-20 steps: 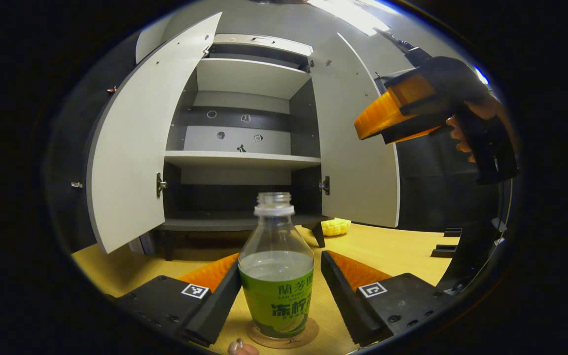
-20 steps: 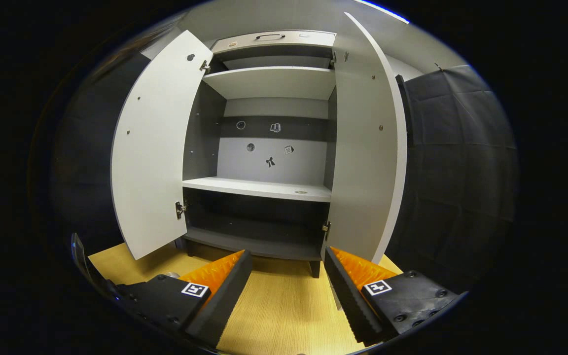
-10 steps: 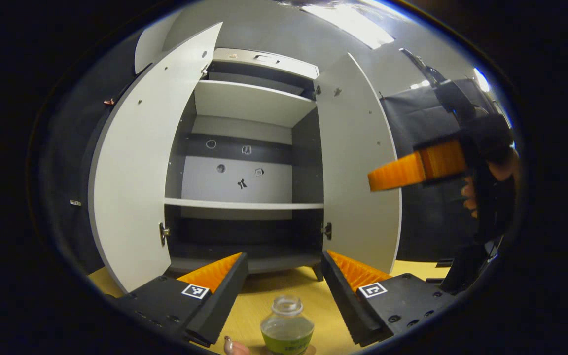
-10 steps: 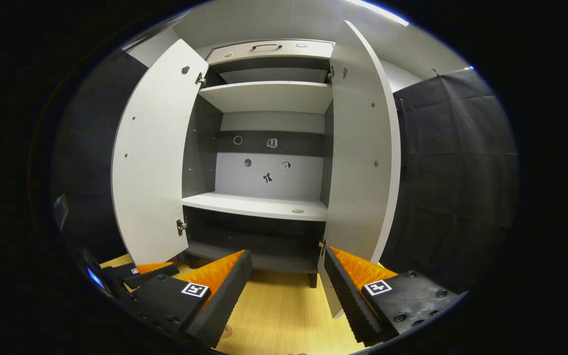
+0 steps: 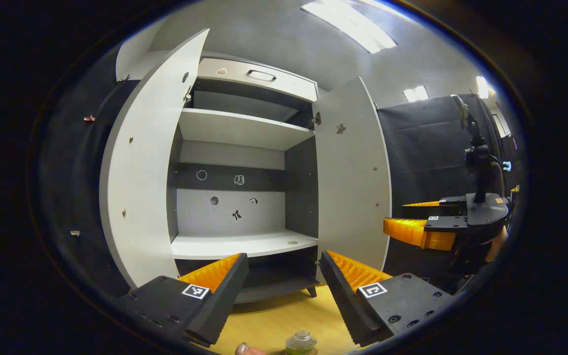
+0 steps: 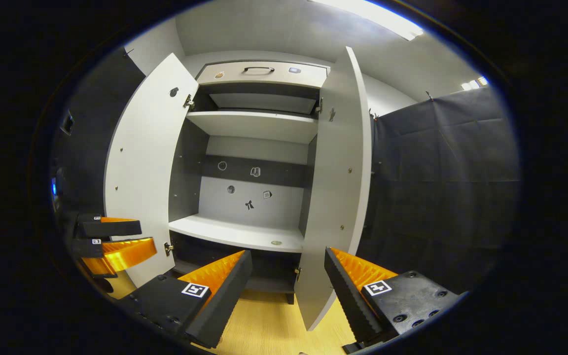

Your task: Grasp the bottle in the cabinet with the left hand and place it on the coaster, then close the right door with the right hand and the left door with the left hand.

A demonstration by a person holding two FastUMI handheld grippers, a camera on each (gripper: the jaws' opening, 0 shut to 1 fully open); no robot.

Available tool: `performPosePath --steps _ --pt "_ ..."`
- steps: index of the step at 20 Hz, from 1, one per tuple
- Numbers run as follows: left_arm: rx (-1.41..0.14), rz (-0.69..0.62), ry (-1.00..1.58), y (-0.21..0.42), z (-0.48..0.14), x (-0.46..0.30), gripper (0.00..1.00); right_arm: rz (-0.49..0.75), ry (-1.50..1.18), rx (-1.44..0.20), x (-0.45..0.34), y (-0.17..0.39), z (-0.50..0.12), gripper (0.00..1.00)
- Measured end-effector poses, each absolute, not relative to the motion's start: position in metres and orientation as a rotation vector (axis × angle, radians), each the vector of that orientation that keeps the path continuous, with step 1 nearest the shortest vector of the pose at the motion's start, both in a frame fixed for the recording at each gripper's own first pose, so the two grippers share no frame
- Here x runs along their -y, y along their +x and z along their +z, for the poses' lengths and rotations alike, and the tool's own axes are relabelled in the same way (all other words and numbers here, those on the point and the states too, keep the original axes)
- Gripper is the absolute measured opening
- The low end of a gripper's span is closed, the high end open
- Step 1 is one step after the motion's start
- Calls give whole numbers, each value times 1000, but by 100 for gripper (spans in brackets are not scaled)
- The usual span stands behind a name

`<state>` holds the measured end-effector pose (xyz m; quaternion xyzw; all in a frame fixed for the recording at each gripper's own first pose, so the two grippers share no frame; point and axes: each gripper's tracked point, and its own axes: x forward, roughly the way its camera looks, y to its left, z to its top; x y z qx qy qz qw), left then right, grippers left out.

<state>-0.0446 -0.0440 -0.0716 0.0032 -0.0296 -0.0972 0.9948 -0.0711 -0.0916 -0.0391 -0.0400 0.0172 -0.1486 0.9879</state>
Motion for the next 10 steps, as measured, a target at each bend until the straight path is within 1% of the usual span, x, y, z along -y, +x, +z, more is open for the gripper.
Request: performPosePath --steps 5,10 --pt "36 -206 -48 -67 -29 25 94 -408 -26 -31 150 -75 -12 98" --pt "15 -138 65 -78 -17 15 95 -437 2 -57 219 -68 -10 98"
